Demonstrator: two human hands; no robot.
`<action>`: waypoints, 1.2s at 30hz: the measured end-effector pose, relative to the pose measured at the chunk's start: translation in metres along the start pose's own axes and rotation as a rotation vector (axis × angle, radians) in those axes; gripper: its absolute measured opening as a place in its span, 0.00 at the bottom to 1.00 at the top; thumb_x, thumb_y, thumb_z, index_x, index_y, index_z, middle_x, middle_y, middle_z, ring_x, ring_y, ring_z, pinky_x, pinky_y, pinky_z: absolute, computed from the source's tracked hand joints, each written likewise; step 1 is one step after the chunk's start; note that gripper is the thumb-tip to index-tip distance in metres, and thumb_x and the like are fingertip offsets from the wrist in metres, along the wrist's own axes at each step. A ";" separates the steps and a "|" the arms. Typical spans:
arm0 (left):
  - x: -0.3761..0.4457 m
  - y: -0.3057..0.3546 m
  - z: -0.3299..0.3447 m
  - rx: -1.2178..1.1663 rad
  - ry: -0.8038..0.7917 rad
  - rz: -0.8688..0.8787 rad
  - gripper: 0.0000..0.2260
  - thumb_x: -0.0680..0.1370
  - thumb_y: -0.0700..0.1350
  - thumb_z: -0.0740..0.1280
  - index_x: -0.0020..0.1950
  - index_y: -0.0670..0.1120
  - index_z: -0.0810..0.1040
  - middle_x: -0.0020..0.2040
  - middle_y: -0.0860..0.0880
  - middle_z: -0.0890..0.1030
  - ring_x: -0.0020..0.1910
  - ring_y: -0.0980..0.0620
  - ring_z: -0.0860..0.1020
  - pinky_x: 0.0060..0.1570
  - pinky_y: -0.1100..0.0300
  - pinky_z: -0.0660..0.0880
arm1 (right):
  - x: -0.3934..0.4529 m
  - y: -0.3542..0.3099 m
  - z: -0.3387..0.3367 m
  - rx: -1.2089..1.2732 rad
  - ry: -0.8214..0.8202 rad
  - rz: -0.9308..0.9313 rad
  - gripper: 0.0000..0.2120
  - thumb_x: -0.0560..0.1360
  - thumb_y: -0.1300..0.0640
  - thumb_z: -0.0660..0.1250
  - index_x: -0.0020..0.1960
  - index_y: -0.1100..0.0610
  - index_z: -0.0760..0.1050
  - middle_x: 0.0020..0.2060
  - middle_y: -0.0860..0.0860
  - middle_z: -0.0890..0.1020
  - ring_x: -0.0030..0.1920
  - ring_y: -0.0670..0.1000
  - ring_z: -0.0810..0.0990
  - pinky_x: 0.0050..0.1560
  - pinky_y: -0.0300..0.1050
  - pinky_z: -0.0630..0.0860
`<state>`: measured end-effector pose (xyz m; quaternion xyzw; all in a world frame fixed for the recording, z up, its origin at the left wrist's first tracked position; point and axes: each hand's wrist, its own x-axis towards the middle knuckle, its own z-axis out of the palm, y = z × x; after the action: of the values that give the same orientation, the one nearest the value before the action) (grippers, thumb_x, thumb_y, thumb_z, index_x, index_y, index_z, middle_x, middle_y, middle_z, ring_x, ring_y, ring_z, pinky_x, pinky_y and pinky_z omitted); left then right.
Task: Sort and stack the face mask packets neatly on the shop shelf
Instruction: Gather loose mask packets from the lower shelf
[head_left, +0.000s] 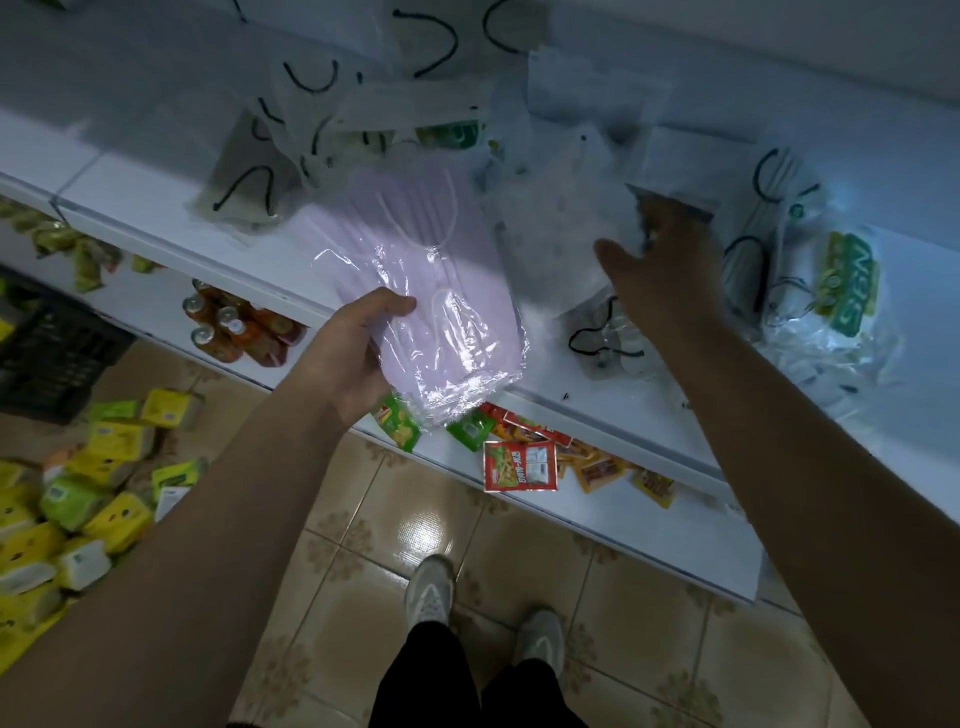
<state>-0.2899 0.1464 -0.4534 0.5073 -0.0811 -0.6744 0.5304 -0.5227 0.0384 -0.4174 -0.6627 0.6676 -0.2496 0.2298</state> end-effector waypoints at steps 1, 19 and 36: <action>-0.002 -0.001 0.001 0.002 0.003 0.012 0.19 0.75 0.39 0.67 0.67 0.40 0.76 0.60 0.41 0.80 0.65 0.38 0.77 0.65 0.43 0.75 | -0.003 0.001 -0.001 -0.089 0.055 -0.048 0.25 0.76 0.48 0.67 0.69 0.58 0.73 0.63 0.57 0.77 0.61 0.56 0.77 0.62 0.43 0.73; -0.223 0.025 0.033 0.487 -0.071 0.273 0.25 0.72 0.38 0.74 0.68 0.42 0.75 0.62 0.42 0.82 0.63 0.42 0.80 0.64 0.45 0.76 | -0.153 -0.143 -0.090 0.694 -0.821 -0.223 0.11 0.72 0.61 0.75 0.50 0.49 0.79 0.45 0.44 0.86 0.46 0.45 0.85 0.48 0.46 0.81; -0.232 0.135 0.238 0.888 -0.145 0.589 0.25 0.73 0.53 0.76 0.68 0.49 0.74 0.60 0.52 0.82 0.58 0.53 0.82 0.56 0.50 0.81 | -0.070 -0.175 -0.303 0.913 -0.310 -0.115 0.21 0.71 0.61 0.75 0.63 0.54 0.76 0.54 0.52 0.85 0.54 0.54 0.84 0.52 0.50 0.81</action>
<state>-0.4059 0.1721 -0.1148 0.5908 -0.5336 -0.4312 0.4246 -0.5804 0.1180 -0.0739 -0.5595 0.4102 -0.4275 0.5796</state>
